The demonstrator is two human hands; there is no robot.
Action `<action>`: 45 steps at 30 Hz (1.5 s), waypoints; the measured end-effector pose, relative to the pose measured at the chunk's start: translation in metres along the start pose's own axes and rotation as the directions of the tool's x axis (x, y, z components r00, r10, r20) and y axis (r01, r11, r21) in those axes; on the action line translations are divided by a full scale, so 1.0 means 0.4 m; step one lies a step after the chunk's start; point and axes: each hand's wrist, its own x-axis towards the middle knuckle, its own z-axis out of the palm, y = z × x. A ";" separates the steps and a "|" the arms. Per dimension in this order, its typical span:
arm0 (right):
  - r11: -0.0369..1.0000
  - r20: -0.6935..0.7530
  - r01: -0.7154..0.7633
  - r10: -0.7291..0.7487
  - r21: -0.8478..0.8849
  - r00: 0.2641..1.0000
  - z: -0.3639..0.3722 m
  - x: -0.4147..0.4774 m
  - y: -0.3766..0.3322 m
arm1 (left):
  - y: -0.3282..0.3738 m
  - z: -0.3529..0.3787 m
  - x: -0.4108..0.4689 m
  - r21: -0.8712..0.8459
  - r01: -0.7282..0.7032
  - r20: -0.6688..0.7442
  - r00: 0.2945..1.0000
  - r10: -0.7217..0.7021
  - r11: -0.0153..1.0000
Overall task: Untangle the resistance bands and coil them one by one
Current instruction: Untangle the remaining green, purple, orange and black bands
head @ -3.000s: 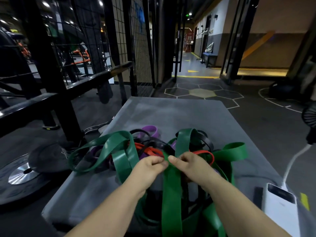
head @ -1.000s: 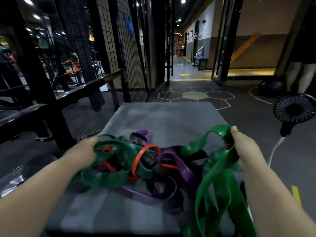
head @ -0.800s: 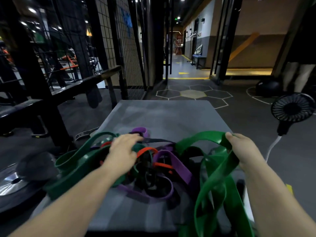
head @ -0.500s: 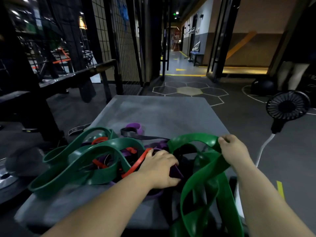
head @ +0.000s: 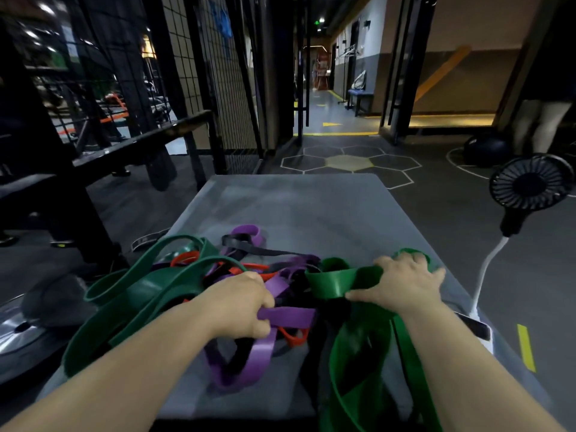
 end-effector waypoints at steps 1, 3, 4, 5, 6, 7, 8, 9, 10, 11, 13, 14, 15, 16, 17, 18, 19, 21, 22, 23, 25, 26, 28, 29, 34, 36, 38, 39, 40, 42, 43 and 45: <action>0.994 -0.054 0.019 -0.025 -0.110 0.998 0.001 -0.001 -0.017 | -0.002 -0.004 -0.007 0.008 0.030 -0.002 1.000 -0.030 1.000; 0.971 -0.127 0.080 -0.111 -0.226 0.986 0.009 0.002 -0.050 | -0.007 0.005 -0.011 0.033 0.057 -0.068 0.996 -0.054 0.998; 0.959 -0.116 0.135 -0.168 -0.249 0.979 0.016 0.006 -0.067 | -0.006 0.013 -0.010 0.035 0.063 -0.118 0.991 -0.059 0.997; 0.951 -0.082 0.196 -0.221 -0.238 0.972 0.026 0.009 -0.084 | -0.001 0.022 -0.008 0.029 0.062 -0.177 0.983 -0.056 0.998; 0.949 -0.046 0.248 -0.261 -0.196 0.964 0.039 0.014 -0.100 | 0.005 0.032 -0.006 -0.009 0.068 -0.223 0.972 -0.068 0.998; 0.953 -0.023 0.271 -0.277 -0.138 0.961 0.053 0.019 -0.111 | 0.009 0.038 -0.002 -0.073 0.066 -0.255 0.964 -0.083 0.995; 0.961 -0.023 0.264 -0.267 -0.086 0.964 0.067 0.023 -0.117 | 0.014 0.045 0.001 -0.109 0.069 -0.267 0.959 -0.096 0.992; 0.971 -0.039 0.235 -0.237 -0.047 0.971 0.077 0.029 -0.118 | 0.020 0.052 0.004 -0.100 0.071 -0.278 0.956 -0.097 0.992; 0.978 -0.064 0.205 -0.206 -0.025 0.976 0.084 0.036 -0.112 | 0.027 0.058 0.007 -0.041 0.067 -0.291 0.954 -0.076 0.997; 0.982 -0.098 0.189 -0.189 -0.009 0.977 0.086 0.045 -0.102 | 0.033 0.062 0.016 0.035 0.041 -0.316 0.948 -0.028 0.999; 0.978 -0.171 0.181 -0.161 0.107 0.972 0.075 0.064 -0.075 | 0.036 0.071 0.030 0.124 0.048 -0.272 0.962 -0.012 0.991; 0.956 -0.175 0.177 -0.138 0.233 0.975 0.067 0.074 -0.060 | 0.033 0.071 0.037 0.165 0.058 -0.264 0.964 -0.012 0.985; 0.901 -0.149 0.173 -0.123 0.398 0.981 0.057 0.080 -0.046 | 0.029 0.066 0.046 0.158 0.062 -0.259 0.966 -0.019 0.985; 0.795 -0.094 0.158 -0.127 0.586 0.987 0.046 0.085 -0.035 | 0.025 0.063 0.057 0.147 0.059 -0.262 0.965 -0.019 0.987; 0.634 -0.042 0.132 -0.155 0.762 0.987 0.033 0.084 -0.028 | 0.025 0.055 0.068 0.149 0.072 -0.258 0.966 -0.032 0.986; 0.451 -0.029 0.113 -0.189 0.885 0.982 0.017 0.080 -0.022 | 0.022 0.042 0.077 0.142 0.091 -0.259 0.965 -0.052 0.986; 0.284 -0.033 0.093 -0.206 0.954 0.978 0.002 0.074 -0.018 | 0.020 0.021 0.086 0.141 0.126 -0.272 0.959 -0.084 0.982; 0.052 -0.057 0.067 -0.180 0.996 0.982 -0.028 0.062 -0.017 | 0.015 -0.027 0.107 0.098 0.210 -0.318 0.933 -0.170 0.973; -0.033 -0.079 0.075 -0.149 0.997 0.986 -0.044 0.056 -0.019 | 0.013 -0.054 0.116 0.071 0.240 -0.344 0.917 -0.203 0.968; -0.109 -0.106 0.094 -0.113 0.990 0.988 -0.061 0.047 -0.022 | 0.012 -0.082 0.123 0.044 0.260 -0.365 0.903 -0.227 0.965; -0.233 -0.137 0.125 -0.037 0.965 0.990 -0.092 0.032 -0.027 | 0.011 -0.131 0.134 -0.011 0.276 -0.413 0.874 -0.255 0.961; -0.286 -0.143 0.135 -0.004 0.949 0.990 -0.104 0.025 -0.029 | 0.010 -0.152 0.138 -0.040 0.288 -0.435 0.857 -0.276 0.957; -0.357 -0.161 0.164 0.038 0.919 0.986 -0.120 0.016 -0.032 | 0.010 -0.179 0.141 -0.093 0.310 -0.434 0.843 -0.319 0.946; -0.373 -0.169 0.172 0.040 0.912 0.985 -0.125 0.011 -0.034 | 0.014 -0.187 0.140 -0.101 0.313 -0.399 0.857 -0.326 0.944; -0.346 -0.221 0.199 -0.026 0.917 0.975 -0.134 -0.011 -0.060 | 0.126 -0.208 0.113 -0.151 0.278 -0.237 0.921 -0.308 0.949; -0.329 -0.277 0.229 -0.104 0.916 0.955 -0.140 -0.025 -0.078 | 0.180 -0.201 0.111 -0.167 0.229 -0.296 0.916 -0.271 0.959; -0.344 -0.316 0.246 -0.163 0.906 0.935 -0.142 -0.036 -0.089 | 0.205 -0.187 0.119 -0.230 0.197 -0.360 0.893 -0.271 0.953; -0.352 -0.327 0.252 -0.172 0.902 0.929 -0.142 -0.038 -0.088 | 0.204 -0.187 0.120 -0.297 0.190 -0.381 0.875 -0.299 0.936; -0.341 -0.328 0.258 -0.169 0.904 0.929 -0.145 -0.042 -0.083 | 0.196 -0.193 0.121 -0.371 0.181 -0.385 0.863 -0.328 0.911; -0.250 -0.306 0.264 -0.146 0.931 0.941 -0.163 -0.046 -0.067 | 0.166 -0.230 0.117 -0.494 0.143 -0.355 0.867 -0.349 0.858; -0.182 -0.285 0.259 -0.135 0.949 0.949 -0.177 -0.040 -0.061 | 0.149 -0.264 0.112 -0.530 0.123 -0.330 0.881 -0.338 0.839; -0.064 -0.245 0.240 -0.108 0.969 0.963 -0.224 -0.020 -0.062 | 0.117 -0.352 0.107 -0.524 0.090 -0.327 0.897 -0.298 0.847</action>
